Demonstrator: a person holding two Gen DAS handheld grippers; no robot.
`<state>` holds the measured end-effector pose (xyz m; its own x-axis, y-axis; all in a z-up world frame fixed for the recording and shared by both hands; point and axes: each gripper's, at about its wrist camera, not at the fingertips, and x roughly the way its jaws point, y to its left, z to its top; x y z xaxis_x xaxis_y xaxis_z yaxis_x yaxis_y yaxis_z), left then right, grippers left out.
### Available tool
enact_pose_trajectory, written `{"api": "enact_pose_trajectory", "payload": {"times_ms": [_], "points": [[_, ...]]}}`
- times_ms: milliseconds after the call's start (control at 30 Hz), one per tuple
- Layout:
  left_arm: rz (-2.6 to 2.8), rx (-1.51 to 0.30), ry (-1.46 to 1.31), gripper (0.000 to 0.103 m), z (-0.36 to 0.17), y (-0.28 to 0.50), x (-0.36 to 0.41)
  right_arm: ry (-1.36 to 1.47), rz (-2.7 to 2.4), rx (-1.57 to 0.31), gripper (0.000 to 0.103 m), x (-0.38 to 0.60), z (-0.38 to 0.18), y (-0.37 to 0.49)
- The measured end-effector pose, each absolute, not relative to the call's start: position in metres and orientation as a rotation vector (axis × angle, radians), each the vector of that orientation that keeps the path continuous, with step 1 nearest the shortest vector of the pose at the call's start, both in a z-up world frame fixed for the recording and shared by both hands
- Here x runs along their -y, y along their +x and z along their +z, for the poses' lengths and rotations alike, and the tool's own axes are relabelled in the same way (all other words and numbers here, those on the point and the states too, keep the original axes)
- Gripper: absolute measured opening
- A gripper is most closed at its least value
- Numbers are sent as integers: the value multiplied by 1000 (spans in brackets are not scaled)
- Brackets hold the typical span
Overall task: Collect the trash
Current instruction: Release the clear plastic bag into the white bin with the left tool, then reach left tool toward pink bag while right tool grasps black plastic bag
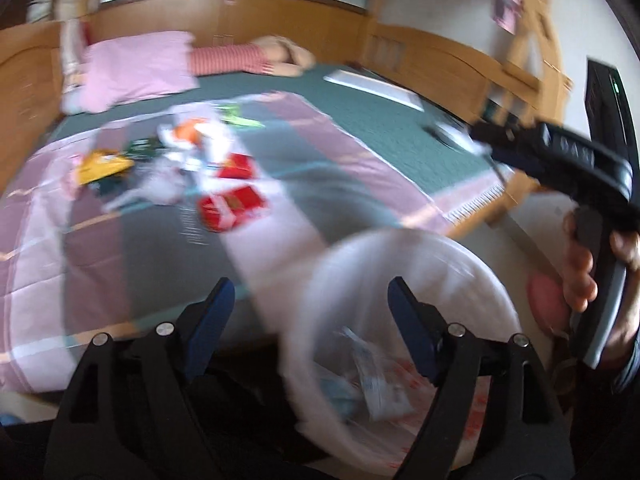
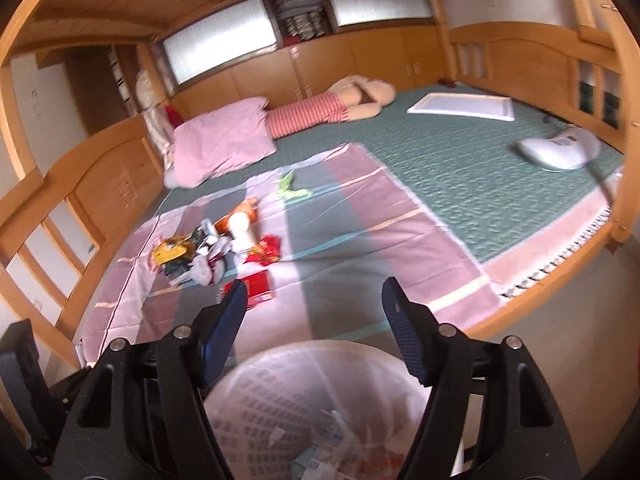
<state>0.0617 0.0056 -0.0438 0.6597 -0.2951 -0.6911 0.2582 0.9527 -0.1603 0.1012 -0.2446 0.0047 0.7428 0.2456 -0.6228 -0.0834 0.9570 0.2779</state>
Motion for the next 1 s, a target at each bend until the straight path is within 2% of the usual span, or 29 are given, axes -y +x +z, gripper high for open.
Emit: {"api": "enact_pose_trajectory", "payload": {"times_ms": [233, 533, 733, 833, 1000], "points": [[4, -766, -165, 85, -34, 101, -135, 199, 251, -818, 69, 183, -13, 175], [328, -887, -240, 90, -78, 169, -296, 72, 458, -902, 69, 42, -34, 250], [441, -934, -327, 91, -112, 175, -348, 35, 557, -929, 69, -76, -48, 302], [472, -948, -483, 91, -121, 170, -368, 29, 619, -929, 75, -141, -59, 333], [521, -923, -537, 91, -119, 163, -380, -102, 542, -1006, 75, -244, -110, 393]]}}
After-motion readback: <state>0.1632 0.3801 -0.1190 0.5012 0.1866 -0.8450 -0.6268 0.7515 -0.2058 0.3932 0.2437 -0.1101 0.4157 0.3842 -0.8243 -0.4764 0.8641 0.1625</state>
